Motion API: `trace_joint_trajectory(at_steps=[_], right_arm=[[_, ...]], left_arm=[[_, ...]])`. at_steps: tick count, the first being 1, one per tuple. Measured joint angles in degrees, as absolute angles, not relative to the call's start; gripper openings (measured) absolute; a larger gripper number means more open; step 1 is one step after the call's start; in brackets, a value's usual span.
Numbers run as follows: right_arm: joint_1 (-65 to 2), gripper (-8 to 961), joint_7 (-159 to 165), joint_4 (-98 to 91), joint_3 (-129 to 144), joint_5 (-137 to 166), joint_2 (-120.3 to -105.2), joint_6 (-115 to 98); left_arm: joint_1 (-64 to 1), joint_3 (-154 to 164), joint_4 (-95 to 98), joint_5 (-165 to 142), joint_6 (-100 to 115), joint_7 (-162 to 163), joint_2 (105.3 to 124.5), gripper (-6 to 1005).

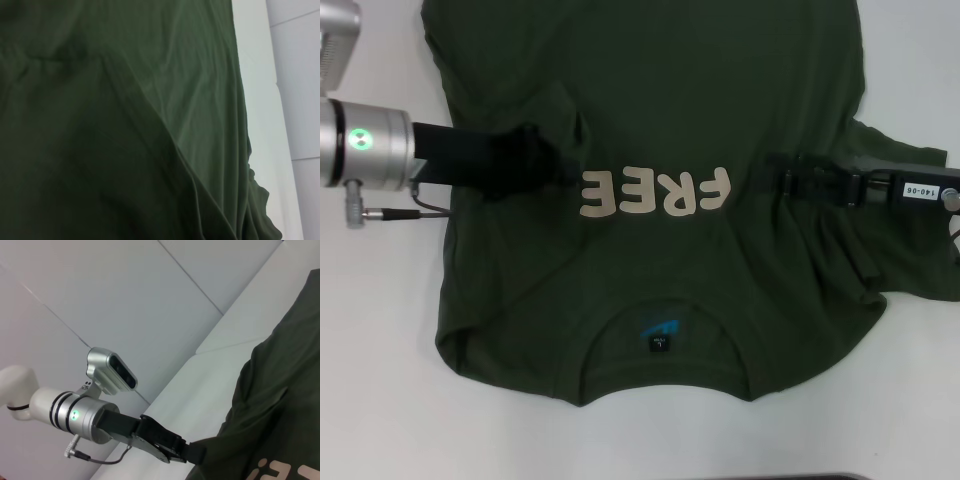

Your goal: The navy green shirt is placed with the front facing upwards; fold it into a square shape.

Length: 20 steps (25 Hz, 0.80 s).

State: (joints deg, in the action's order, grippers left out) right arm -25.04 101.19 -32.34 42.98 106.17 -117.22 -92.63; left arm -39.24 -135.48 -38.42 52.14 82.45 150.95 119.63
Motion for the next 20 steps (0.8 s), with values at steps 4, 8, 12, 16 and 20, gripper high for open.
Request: trace_joint_trajectory(at_steps=[4,8,12,16,20], right_arm=[[-25.05,891,101.24,-32.34,42.98,106.17,-117.15,-92.25],[-25.05,890,101.25,-32.34,43.05,106.17,-117.15,-91.95],[-24.96,889,101.25,-32.34,43.04,106.17,-117.16,-91.93],[-24.81,887,101.25,-32.25,43.01,106.17,-117.16,-91.93],[-24.61,886,101.25,-32.17,42.99,106.17,-117.02,-92.0]], left_arm=[[-39.97,-135.39,-37.13,52.18,80.49,149.04,121.21,2],[-40.65,-135.77,-36.01,52.56,79.19,146.42,122.74,3],[-40.9,-135.77,-36.27,55.13,78.68,145.51,123.1,61],[-40.79,-135.95,-36.61,56.66,79.24,145.15,122.06,271],[-38.56,-136.08,-37.54,58.81,79.65,143.94,119.12,459]])
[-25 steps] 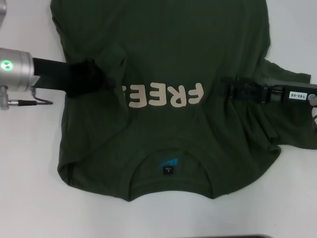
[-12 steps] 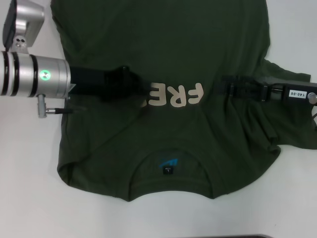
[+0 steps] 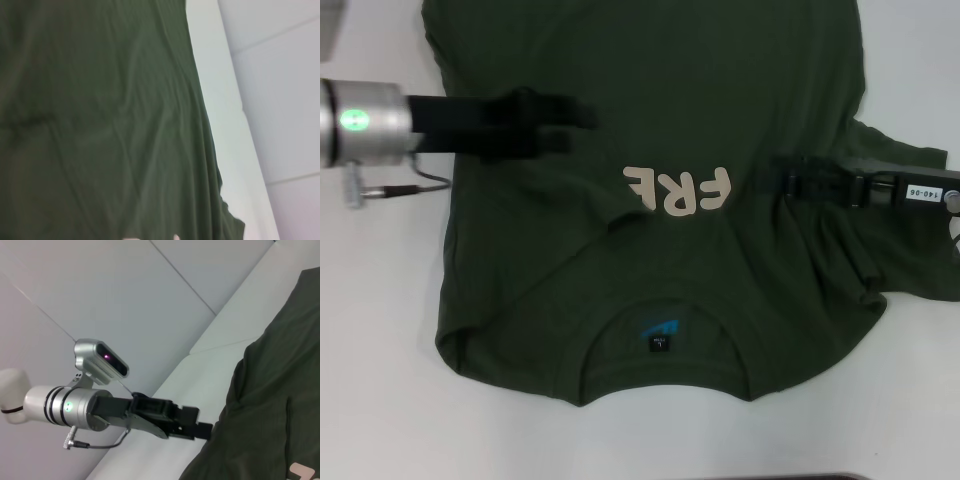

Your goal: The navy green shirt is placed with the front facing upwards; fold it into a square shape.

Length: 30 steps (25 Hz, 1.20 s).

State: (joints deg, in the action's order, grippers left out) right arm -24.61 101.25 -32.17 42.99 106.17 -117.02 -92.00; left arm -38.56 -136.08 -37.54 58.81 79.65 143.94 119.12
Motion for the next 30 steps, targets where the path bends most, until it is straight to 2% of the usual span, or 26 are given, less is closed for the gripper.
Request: trace_joint_trajectory(at_steps=[1,4,7,9,15,18,22,25,30], right_arm=[[-24.48,886,101.25,-32.1,43.01,106.17,-116.75,-92.08],[-24.29,885,101.25,-32.04,43.03,106.17,-116.32,-92.12],[-24.16,884,101.25,-31.96,42.99,106.08,-115.7,-92.12],[-24.16,883,101.25,-31.96,42.73,105.94,-115.39,-92.27],[-24.16,881,100.16,-32.45,42.11,106.1,-114.86,-92.18],[-23.99,880,98.5,-32.43,41.78,106.17,-114.31,-92.09],[-23.1,879,97.83,-32.66,39.27,106.14,-113.62,-92.95],[-22.2,878,99.5,-32.74,37.08,106.18,-112.18,-94.28],[-20.92,876,112.01,-33.0,36.65,111.03,-107.67,-95.32]], left_arm=[[-36.85,-136.12,-38.17,60.82,80.9,141.84,117.7,507],[-34.6,-136.25,-39.51,62.64,84.49,137.2,116.72,649],[-31.21,-136.62,-41.88,63.67,89.83,128.48,116.51,695],[-28.47,-136.76,-43.67,63.92,92.73,120.37,117.09,725],[-20.79,-136.89,-45.21,64.28,96.33,93.14,120.38,817],[-17.43,-138.59,-45.31,64.97,97.11,80.44,122.6,815],[-16.02,-142.16,-45.32,65.81,98.64,75.11,123.71,812],[-15.95,-143.73,-45.13,65.87,100.5,74.61,123.61,812],[-16.28,-145.95,-45.53,65.91,102.85,75.09,123.49,813]])
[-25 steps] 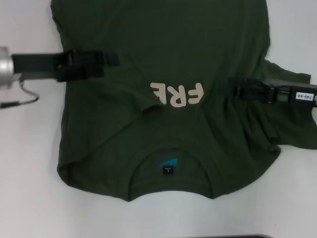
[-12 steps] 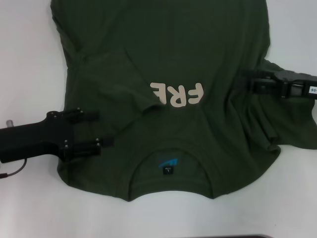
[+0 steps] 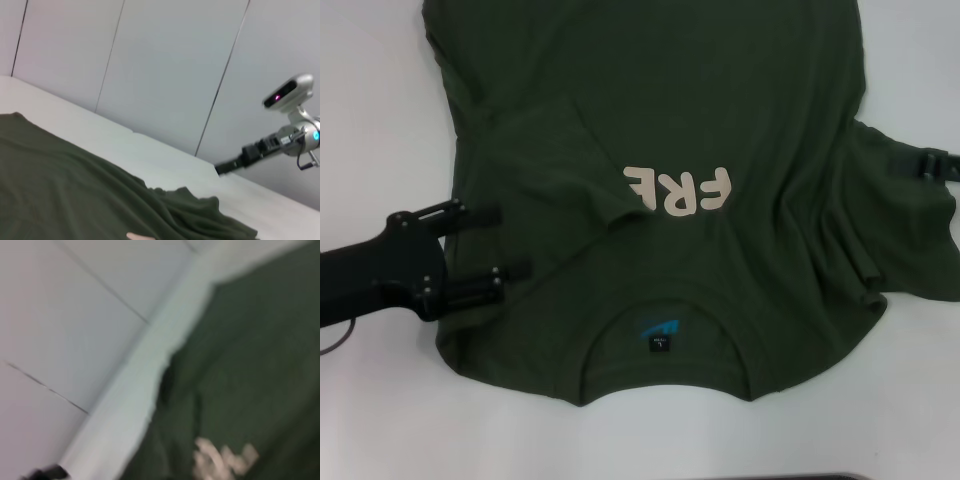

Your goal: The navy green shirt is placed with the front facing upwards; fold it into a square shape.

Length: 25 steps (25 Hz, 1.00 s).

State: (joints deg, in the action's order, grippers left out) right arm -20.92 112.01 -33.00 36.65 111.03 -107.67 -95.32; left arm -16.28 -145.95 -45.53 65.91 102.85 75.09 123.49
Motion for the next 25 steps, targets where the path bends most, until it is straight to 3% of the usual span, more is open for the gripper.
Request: trace_joint_trajectory(at_steps=[6,16,25], right_arm=[[-22.97,874,131.84,-34.31,35.79,124.53,-100.79,-96.46],[-24.82,871,136.31,-37.05,30.47,132.79,-100.37,-95.3],[-24.83,868,140.28,-36.18,30.38,133.17,-102.3,-89.13]], left_arm=[[-16.95,-147.67,-46.75,66.11,104.28,76.88,123.47,813],[-17.0,-147.75,-46.45,67.2,104.46,76.9,123.82,812],[-17.15,-147.74,-46.4,68.16,104.28,76.93,123.84,813]])
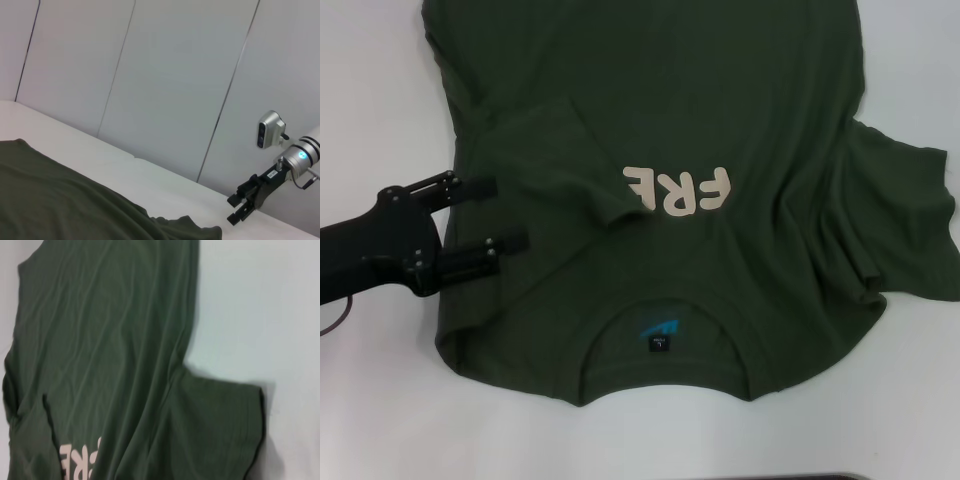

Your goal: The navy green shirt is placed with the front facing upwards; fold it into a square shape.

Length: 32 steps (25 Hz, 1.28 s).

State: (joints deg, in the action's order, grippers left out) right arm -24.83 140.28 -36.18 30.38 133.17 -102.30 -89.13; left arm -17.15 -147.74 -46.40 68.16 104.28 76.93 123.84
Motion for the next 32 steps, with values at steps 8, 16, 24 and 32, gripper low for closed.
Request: trace_joint_trajectory(at_steps=[8,16,24,32], right_arm=[[-25.98,865,141.67,-33.13,30.81,133.23,-102.81,-87.05],[-26.56,862,142.38,-31.52,31.01,133.33,-103.26,-85.02],[-27.09,860,142.42,-31.1,31.14,133.34,-103.82,-83.47],[-27.63,857,142.65,-30.29,31.18,133.71,-104.41,-81.82]], left_arm=[[-17.14,-147.74,-46.4,68.42,103.94,76.69,123.84,813],[-17.14,-147.74,-46.33,68.47,103.79,76.47,123.84,813],[-17.14,-147.84,-46.31,68.56,103.19,76.4,123.84,813],[-16.99,-147.83,-46.23,68.56,102.86,76.37,123.84,813]])
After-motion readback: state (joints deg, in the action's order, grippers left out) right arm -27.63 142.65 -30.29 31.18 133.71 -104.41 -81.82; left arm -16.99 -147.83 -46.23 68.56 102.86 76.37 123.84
